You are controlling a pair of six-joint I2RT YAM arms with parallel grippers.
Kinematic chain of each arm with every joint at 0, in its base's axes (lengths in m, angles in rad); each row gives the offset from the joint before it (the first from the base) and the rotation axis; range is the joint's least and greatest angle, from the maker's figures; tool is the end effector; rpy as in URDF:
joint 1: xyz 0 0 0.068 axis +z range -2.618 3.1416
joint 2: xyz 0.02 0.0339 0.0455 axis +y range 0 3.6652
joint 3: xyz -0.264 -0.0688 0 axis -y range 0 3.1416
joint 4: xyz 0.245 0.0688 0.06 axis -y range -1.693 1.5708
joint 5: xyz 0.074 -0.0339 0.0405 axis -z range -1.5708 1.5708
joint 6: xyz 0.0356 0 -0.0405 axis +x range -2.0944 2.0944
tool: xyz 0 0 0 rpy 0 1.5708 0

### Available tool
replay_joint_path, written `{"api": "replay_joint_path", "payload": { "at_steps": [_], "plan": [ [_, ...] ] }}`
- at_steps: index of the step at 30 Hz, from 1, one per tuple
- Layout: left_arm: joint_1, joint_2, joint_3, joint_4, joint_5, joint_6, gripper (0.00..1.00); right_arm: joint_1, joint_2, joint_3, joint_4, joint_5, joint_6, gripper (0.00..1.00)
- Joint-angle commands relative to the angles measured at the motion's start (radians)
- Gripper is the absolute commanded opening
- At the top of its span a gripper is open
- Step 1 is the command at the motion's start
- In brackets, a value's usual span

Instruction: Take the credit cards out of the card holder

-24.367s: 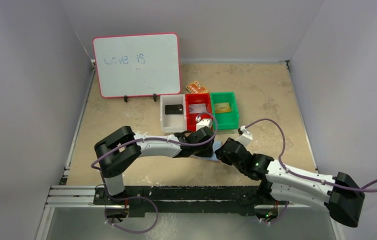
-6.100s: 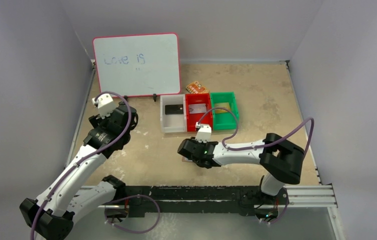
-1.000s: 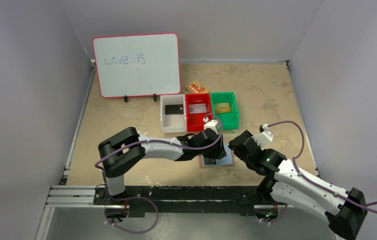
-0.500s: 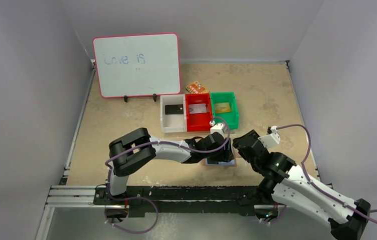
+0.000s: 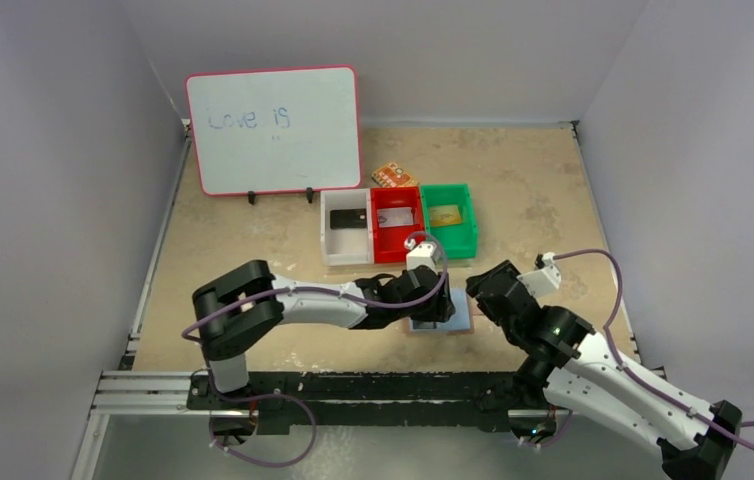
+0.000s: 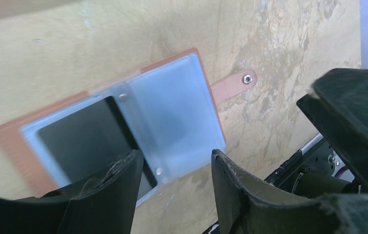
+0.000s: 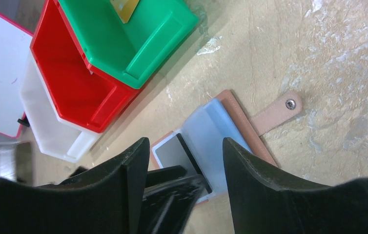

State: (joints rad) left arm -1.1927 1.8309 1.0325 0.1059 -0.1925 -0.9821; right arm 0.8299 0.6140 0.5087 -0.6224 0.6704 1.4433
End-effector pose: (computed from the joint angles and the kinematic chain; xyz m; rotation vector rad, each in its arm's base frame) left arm 0.1487 -0.3559 0.1655 0.1454 2.4214 -0.8992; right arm 0.1042 0.0812 0.2317 0.9671 1.9439 0.5583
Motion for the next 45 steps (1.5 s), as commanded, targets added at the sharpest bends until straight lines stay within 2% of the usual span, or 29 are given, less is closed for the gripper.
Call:
{"api": "replay_joint_path", "payload": {
  "at_steps": [1,6,11,16,21,28,32,41,45],
  "plan": [
    [-0.005,-0.148,-0.031,-0.072,-0.158,0.028,0.54,-0.003,-0.001,-0.004,0.072,0.008,-0.104,0.6],
    [-0.004,-0.239,-0.077,-0.171,-0.319,-0.014,0.54,-0.003,0.022,-0.064,0.338,-0.16,-0.36,0.6],
    [0.01,-0.29,-0.106,-0.295,-0.442,-0.068,0.56,-0.003,0.154,-0.074,0.485,-0.312,-0.426,0.59],
    [0.027,-0.343,-0.162,-0.327,-0.487,-0.133,0.55,-0.003,0.292,-0.074,0.569,-0.397,-0.468,0.51],
    [0.04,-0.39,-0.198,-0.359,-0.513,-0.155,0.54,-0.017,0.397,-0.079,0.582,-0.378,-0.446,0.46],
    [0.042,-0.446,-0.231,-0.385,-0.544,-0.172,0.54,-0.08,0.51,-0.112,0.654,-0.472,-0.468,0.44],
    [0.042,-0.468,-0.246,-0.387,-0.552,-0.169,0.54,-0.098,0.514,-0.159,0.742,-0.547,-0.486,0.42],
    [0.044,-0.462,-0.245,-0.384,-0.541,-0.157,0.54,-0.1,0.508,-0.226,0.803,-0.632,-0.446,0.38],
    [0.044,-0.443,-0.244,-0.33,-0.488,-0.111,0.54,-0.1,0.495,-0.242,0.815,-0.658,-0.429,0.37]
  ]
}}
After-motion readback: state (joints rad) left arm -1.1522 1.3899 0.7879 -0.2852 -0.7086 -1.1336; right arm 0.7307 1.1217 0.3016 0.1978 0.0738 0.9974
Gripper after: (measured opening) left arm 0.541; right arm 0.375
